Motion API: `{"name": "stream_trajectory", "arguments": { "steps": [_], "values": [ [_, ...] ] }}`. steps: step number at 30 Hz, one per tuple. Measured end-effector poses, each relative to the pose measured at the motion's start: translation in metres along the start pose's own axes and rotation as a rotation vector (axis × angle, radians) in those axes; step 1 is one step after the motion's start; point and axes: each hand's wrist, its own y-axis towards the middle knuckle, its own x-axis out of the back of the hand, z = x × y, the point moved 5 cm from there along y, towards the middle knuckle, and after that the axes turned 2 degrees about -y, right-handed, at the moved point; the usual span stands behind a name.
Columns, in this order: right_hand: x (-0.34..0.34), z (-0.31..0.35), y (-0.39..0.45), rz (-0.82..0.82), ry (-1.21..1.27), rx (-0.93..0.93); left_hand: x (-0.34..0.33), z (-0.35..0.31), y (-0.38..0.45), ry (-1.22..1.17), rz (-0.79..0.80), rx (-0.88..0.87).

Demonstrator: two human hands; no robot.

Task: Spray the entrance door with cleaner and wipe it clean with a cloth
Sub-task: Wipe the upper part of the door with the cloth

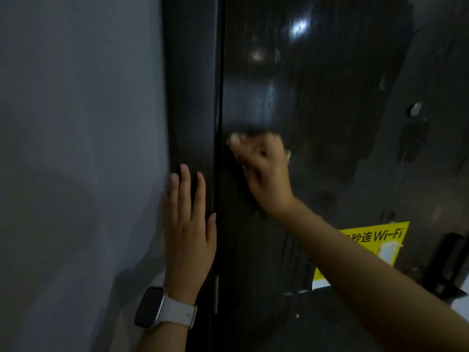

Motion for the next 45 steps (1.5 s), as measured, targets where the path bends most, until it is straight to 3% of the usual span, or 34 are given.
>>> {"name": "stream_trajectory", "arguments": {
  "steps": [3,6,12,15,20,22,26,29,32,36,38,41,45],
  "values": [
    [-0.021,0.01,-0.082,0.187,0.031,0.07,-0.012,0.006,-0.03,-0.031,-0.036,0.098],
    [-0.038,0.022,-0.156,0.367,0.072,0.11,-0.028,0.011,-0.059,0.009,0.037,0.113],
    [-0.043,0.029,-0.205,0.453,0.115,0.204,-0.044,0.029,-0.082,0.11,0.098,0.042],
    [-0.034,0.016,-0.153,0.366,0.112,0.257,-0.046,0.03,-0.082,0.1,0.079,0.045],
    [-0.018,-0.004,-0.068,-0.063,0.096,-0.037,-0.049,0.029,-0.082,0.085,0.066,0.049],
    [-0.024,0.004,-0.092,-0.052,0.101,-0.073,-0.048,0.03,-0.082,0.075,0.073,0.047],
    [-0.038,0.032,-0.207,0.241,0.133,-0.061,-0.046,0.029,-0.083,0.063,0.092,0.039],
    [-0.042,0.038,-0.264,0.332,0.161,-0.133,-0.044,0.021,-0.082,0.065,0.103,0.083],
    [-0.032,0.027,-0.251,0.264,0.13,-0.152,-0.052,0.006,-0.085,0.053,0.114,0.079],
    [0.005,-0.024,-0.192,-0.122,0.04,-0.33,-0.076,-0.009,-0.088,0.154,0.217,-0.013],
    [0.012,-0.045,-0.183,-0.239,0.048,-0.388,-0.082,-0.013,-0.086,0.197,0.229,-0.006],
    [0.003,-0.046,-0.219,-0.219,0.027,-0.407,-0.088,-0.017,-0.084,0.243,0.225,-0.018],
    [-0.003,-0.024,-0.295,-0.008,-0.03,-0.438,-0.094,-0.019,-0.083,0.289,0.24,-0.059]
  ]
}}
